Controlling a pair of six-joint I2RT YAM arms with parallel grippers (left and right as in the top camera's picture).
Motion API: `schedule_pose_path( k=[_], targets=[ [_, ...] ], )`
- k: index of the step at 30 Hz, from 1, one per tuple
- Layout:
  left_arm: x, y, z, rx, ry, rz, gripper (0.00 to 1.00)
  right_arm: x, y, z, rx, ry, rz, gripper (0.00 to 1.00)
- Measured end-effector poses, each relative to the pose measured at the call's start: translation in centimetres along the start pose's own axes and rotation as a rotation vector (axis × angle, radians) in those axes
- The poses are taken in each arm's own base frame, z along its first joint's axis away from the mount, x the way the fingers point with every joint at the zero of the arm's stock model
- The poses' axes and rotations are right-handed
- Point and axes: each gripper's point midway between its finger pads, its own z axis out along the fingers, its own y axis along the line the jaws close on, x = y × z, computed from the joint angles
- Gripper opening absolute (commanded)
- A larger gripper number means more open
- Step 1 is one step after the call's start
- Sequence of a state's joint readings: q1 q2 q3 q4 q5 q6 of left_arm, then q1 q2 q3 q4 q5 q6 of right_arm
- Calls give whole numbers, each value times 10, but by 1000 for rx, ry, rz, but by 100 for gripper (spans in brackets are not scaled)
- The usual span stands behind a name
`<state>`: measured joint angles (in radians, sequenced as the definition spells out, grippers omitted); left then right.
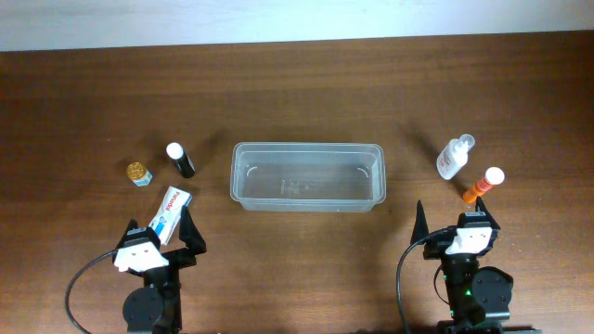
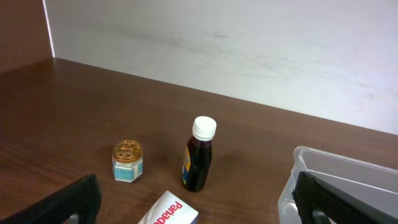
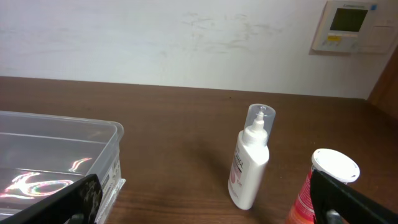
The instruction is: Pack container
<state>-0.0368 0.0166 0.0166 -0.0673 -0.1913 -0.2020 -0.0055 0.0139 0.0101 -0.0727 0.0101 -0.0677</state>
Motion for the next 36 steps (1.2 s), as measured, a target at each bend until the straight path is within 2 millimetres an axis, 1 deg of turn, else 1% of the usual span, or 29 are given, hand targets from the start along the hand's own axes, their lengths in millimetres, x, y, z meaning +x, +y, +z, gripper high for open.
schedule_pose_path(
  k=[28, 33, 36],
  targets=[
    [0, 0, 0, 0, 0, 0, 99, 0, 0, 0, 0, 0, 0, 98],
    [0, -1, 0, 5, 0, 0, 99, 0, 0, 0, 0, 1, 55, 98],
    [1, -7, 0, 42, 8, 0, 99, 1, 0, 0, -1, 8, 91, 98]
  ],
)
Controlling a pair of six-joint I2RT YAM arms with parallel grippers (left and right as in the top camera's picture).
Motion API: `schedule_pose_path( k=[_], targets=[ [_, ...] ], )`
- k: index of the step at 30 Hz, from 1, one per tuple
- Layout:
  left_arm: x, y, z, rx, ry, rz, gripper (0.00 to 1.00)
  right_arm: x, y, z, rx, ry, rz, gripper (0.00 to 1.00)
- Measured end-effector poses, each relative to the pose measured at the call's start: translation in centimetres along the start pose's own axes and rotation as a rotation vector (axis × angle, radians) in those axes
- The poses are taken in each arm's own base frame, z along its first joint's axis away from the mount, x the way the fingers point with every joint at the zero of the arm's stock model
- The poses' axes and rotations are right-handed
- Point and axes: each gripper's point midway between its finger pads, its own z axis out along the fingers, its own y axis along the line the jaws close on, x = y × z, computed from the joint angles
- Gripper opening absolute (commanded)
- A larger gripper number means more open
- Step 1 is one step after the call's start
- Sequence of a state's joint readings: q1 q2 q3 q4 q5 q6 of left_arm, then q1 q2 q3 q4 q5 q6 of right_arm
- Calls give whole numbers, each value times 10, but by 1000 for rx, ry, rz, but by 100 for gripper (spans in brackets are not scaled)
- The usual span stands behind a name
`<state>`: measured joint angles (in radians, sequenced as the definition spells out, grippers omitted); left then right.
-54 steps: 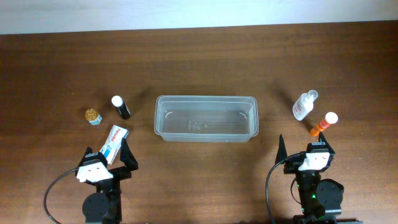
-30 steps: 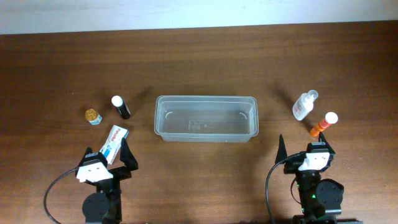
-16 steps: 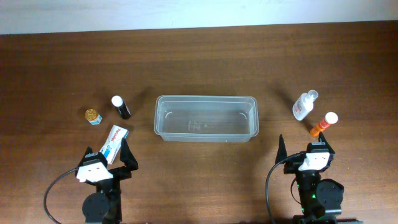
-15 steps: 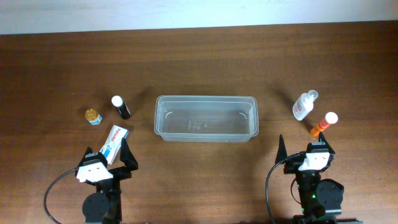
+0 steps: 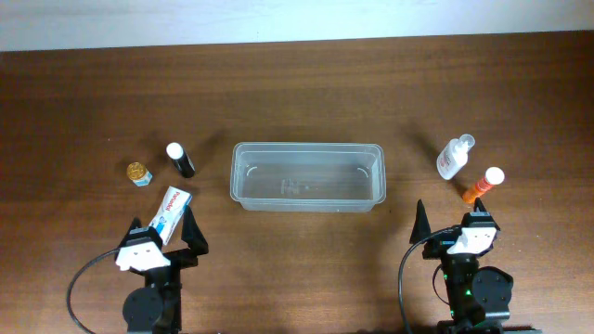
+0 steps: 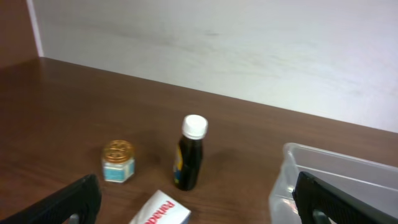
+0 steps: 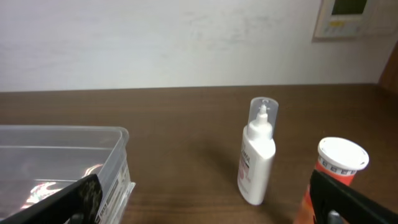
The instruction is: Pack container
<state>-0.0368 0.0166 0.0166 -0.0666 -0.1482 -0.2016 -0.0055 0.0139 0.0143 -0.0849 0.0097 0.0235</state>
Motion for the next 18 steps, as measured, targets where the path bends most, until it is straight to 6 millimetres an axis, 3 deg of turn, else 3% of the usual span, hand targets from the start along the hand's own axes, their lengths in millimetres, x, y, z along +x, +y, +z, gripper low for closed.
schedule_pose_path(
  k=[7, 13, 18],
  targets=[
    [-3, -10, -1, 56, 7, -1, 99, -6, -3, -10, 25, 119, 27, 98],
    [-45, -21, 0, 66, 8, -1, 99, -45, -5, -11, 47, 263, 26, 98],
    [-70, -30, 19, 44, 135, 14, 99, -60, -6, 3, 60, 456, 18, 98]
  ],
)
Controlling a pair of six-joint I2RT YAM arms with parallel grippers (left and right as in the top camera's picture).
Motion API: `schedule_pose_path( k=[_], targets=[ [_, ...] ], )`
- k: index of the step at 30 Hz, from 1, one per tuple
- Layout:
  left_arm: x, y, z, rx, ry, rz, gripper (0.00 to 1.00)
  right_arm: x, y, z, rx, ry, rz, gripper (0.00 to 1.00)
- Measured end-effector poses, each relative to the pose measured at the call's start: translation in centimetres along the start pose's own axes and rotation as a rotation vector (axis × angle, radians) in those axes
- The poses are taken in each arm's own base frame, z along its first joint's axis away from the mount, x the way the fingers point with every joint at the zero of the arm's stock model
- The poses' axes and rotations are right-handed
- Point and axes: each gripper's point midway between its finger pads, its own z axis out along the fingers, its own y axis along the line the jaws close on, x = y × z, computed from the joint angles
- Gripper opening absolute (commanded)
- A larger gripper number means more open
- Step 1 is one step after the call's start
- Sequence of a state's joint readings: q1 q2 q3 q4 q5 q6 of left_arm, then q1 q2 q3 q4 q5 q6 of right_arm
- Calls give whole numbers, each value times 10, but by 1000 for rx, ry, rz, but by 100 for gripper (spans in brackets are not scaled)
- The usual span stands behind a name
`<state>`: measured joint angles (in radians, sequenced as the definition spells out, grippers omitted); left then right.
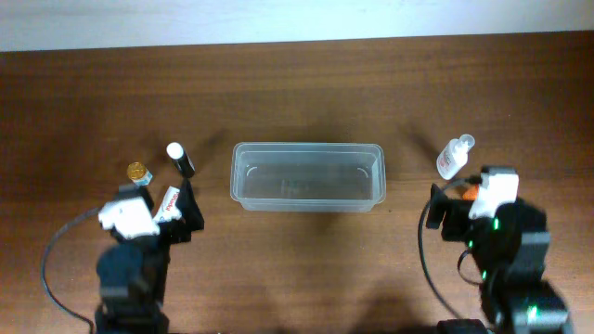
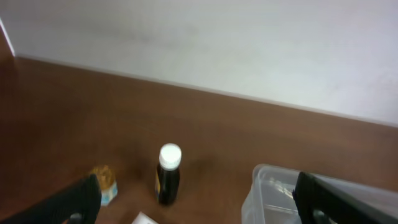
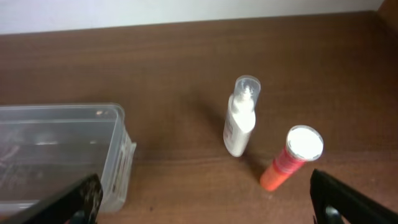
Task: Pack container
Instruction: 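Reach the right gripper to the white pump bottle and grasp it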
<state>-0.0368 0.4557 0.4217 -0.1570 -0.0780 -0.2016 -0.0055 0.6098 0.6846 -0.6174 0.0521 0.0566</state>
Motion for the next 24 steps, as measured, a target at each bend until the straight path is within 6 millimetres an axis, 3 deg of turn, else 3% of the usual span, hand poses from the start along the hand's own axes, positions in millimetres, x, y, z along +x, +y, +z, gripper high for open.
schedule_pose_path(
  k=[3, 10, 17, 19, 24],
  targets=[
    [-2, -3, 24, -40, 206, 16, 99, -19, 1, 7, 13, 220, -12, 98],
    [-5, -13, 59, -76, 582, 34, 99, -57, 5, 28, 25, 510, -26, 98],
    [2, -26, 83, -50, 790, 20, 99, -100, 5, 66, 18, 544, -57, 98],
    [8, -26, 86, -49, 814, 18, 99, -100, -9, 79, 34, 557, -32, 98],
    [13, -26, 88, -49, 830, 17, 99, -66, -45, 119, 61, 697, 29, 98]
  ],
)
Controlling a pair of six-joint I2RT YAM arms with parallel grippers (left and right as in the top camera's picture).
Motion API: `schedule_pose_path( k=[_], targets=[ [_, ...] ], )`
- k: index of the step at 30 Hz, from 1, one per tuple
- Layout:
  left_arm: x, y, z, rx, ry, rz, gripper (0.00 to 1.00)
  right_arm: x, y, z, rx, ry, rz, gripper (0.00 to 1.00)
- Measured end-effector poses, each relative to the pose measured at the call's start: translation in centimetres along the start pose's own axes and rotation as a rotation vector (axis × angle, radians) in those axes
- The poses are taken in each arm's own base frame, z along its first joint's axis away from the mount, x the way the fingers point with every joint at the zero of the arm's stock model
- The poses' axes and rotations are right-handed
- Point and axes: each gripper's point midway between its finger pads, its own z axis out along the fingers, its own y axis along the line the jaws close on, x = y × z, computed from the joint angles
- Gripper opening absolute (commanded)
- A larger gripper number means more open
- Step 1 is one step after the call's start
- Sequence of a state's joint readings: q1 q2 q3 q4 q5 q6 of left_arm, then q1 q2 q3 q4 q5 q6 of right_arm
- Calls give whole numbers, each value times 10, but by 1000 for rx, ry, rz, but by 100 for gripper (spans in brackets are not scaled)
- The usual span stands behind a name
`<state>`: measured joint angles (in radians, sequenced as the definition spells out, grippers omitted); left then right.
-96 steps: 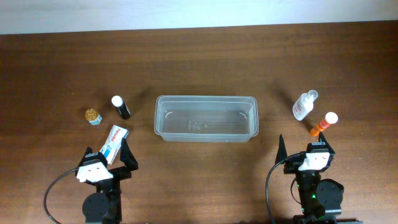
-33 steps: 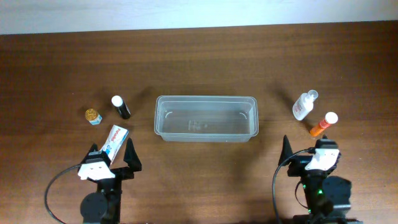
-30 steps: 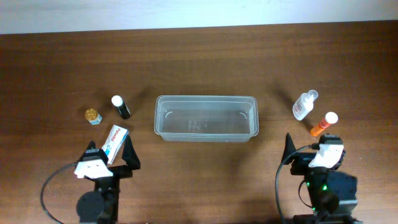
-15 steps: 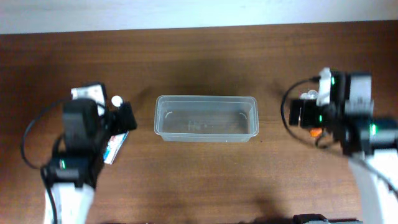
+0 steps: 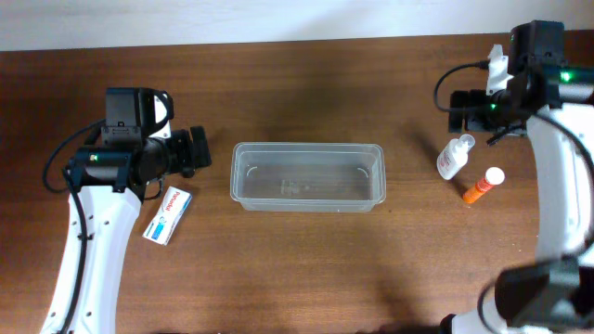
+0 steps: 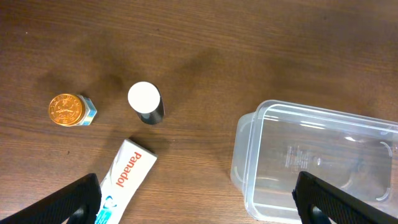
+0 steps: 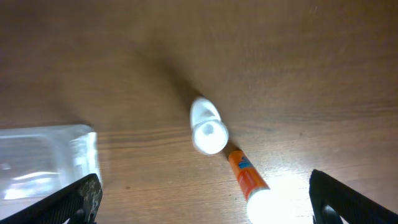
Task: Pack container
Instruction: 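Reach the right gripper to the white pump bottle and grasp it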
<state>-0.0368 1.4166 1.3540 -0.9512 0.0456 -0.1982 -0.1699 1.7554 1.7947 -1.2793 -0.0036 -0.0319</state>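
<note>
An empty clear plastic container [image 5: 306, 176] sits mid-table. My left gripper [image 5: 188, 152] hovers open above the left group and looks straight down on a gold-lidded jar [image 6: 71, 109], a dark bottle with a white cap [image 6: 145, 101] and a white toothpaste box [image 6: 126, 180]. Jar and bottle are hidden under the arm in the overhead view. My right gripper [image 5: 461, 102] hovers open above a white bottle [image 7: 208, 127] and an orange tube [image 7: 247, 179]. Nothing lies between either pair of fingers.
The brown table reaches a white wall at the back. The container's left end [image 6: 249, 162] lies close to the left group. Its right end [image 7: 56, 155] lies left of the white bottle. Cables trail from both arms.
Both arms have gone from low near the table's front to stretched out high over the items. Both wrist cameras now look straight down. Both grippers remain open, and no item has moved.
Both arms first rested at the front edge, with level wrist views of the items. They were much the same a moment later. Then both stood raised and further forward. Now each hovers over its own group of items, holding nothing.
</note>
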Motion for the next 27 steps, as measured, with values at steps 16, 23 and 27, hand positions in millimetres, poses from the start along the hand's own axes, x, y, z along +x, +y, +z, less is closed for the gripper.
schedule_pose_path(
  k=[16, 23, 27],
  targets=[
    [0, 1, 0, -5, -1, 0, 99, 28, -1, 105, -40, 304, -40, 80],
    [0, 1, 0, -8, -1, 0, 99, 30, -1, 107, -40, 312, -44, 44],
    [0, 1, 0, -8, -1, 0, 99, 30, -1, 107, -39, 312, -39, 31]
  ],
)
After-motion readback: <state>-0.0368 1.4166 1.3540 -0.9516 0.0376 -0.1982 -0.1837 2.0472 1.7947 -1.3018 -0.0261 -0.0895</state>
